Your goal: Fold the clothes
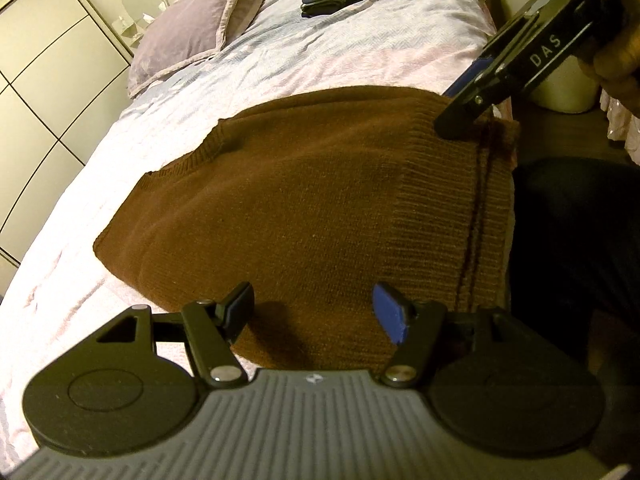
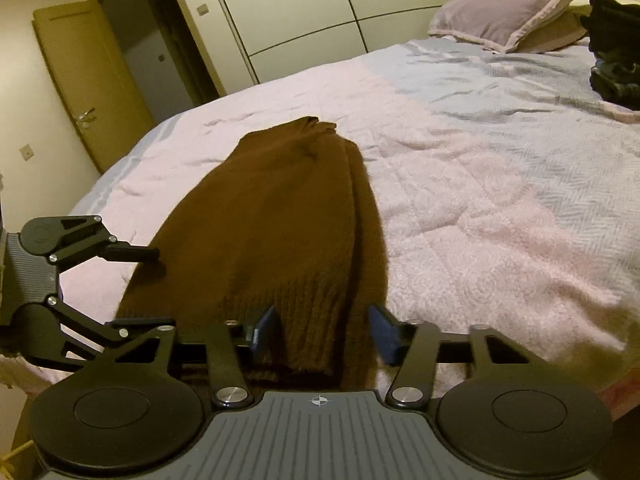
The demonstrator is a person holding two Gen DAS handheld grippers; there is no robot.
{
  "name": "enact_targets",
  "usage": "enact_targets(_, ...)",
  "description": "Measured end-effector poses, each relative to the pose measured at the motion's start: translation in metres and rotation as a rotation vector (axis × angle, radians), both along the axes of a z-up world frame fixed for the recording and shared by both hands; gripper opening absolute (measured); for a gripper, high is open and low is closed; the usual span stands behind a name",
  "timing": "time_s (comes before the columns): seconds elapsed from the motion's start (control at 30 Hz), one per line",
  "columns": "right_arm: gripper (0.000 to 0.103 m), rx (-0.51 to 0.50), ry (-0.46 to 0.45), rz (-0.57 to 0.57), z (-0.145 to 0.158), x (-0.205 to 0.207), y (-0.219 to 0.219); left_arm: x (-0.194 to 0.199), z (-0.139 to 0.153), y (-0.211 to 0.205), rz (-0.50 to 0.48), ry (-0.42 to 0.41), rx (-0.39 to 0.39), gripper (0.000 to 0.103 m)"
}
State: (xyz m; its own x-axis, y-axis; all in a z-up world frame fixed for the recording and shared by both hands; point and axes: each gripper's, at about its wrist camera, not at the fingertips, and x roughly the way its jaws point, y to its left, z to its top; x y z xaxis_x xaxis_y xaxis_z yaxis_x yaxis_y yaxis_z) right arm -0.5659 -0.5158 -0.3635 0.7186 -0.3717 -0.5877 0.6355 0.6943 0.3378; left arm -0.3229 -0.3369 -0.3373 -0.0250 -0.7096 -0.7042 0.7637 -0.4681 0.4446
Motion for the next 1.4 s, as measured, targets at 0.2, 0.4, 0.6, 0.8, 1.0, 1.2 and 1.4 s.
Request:
enact_targets(0.2,0.013,0.002,0.011,0.041,0.002,0.005,0.003,0.0,0.0,0.001,0.004,0.004,-0.005,0.063)
enact_targets(0.4,0.007,0.005,-0.067,0.006,0.021,-0.02,-0.002,0.002,0.017,0.021,-0.007,0.035,-0.073,0.063)
enact_targets(0.6,0.008,0.163,-0.065,-0.027,-0.014,-0.032,-0.02,0.012,0.014,0.041,-0.011,0.029,-0.088,0.063)
enact_targets(0.8,0.023,-0.052,0.029,0.079,0.013,-0.03,-0.004,0.019,0.012,0.079,-0.101,-0.103,-0.175,0.069)
enact_targets(1.0,0.048,-0.376,0.209,0.301,0.013,-0.023,0.04,-0.004,-0.032,0.111,-0.33,-0.379,-0.219,0.07)
enact_targets(1.2,0.048,-0.542,0.33,0.447,-0.012,-0.004,0.061,-0.025,-0.059,0.095,-0.426,-0.505,-0.299,0.071)
enact_targets(1.4,0.052,-0.835,0.414,0.637,-0.036,0.008,0.082,-0.017,-0.022,0.065,-0.348,-0.207,-0.161,0.018)
